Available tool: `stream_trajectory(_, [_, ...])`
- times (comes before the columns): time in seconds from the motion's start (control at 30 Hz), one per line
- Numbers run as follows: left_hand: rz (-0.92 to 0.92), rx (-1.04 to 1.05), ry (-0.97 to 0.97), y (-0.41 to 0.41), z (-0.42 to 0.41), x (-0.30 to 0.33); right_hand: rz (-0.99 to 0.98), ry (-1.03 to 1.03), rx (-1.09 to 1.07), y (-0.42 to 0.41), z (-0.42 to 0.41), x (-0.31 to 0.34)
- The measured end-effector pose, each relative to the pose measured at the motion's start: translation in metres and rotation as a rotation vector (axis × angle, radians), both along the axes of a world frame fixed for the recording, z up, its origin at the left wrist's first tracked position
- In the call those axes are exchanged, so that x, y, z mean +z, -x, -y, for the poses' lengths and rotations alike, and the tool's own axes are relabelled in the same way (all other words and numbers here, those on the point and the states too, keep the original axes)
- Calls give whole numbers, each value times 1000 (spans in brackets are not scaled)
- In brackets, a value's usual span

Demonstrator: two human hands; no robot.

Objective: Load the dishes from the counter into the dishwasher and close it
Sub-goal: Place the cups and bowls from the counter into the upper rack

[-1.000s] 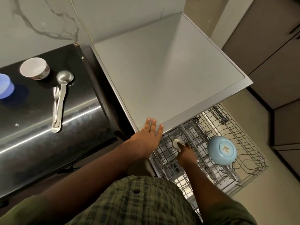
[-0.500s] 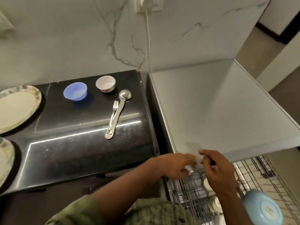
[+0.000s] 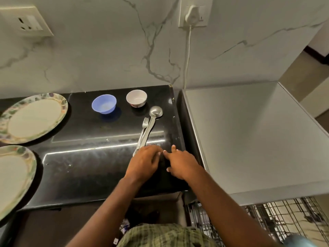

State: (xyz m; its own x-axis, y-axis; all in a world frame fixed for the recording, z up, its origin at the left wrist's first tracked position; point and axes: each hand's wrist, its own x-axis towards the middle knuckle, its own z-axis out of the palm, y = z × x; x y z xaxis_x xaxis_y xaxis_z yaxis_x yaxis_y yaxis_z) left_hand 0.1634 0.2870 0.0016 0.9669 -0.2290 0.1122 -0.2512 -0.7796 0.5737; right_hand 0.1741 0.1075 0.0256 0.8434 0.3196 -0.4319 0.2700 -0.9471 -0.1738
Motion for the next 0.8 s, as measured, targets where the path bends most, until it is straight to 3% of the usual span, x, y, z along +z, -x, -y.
stream_trajectory(0.1, [31, 66, 37, -17, -13, 5, -34, 156, 2, 0, -20, 6])
stream_trajectory(0.2, [76, 144, 33, -45, -18, 13, -73, 182, -16, 0, -29, 8])
stream_trajectory(0.63, [-213, 133, -446, -199, -49, 27, -78, 110, -52, 4, -17, 2])
stream_trajectory(0.8, [-252, 213, -340, -212, -53, 11, -102, 82, -67, 2, -10, 3])
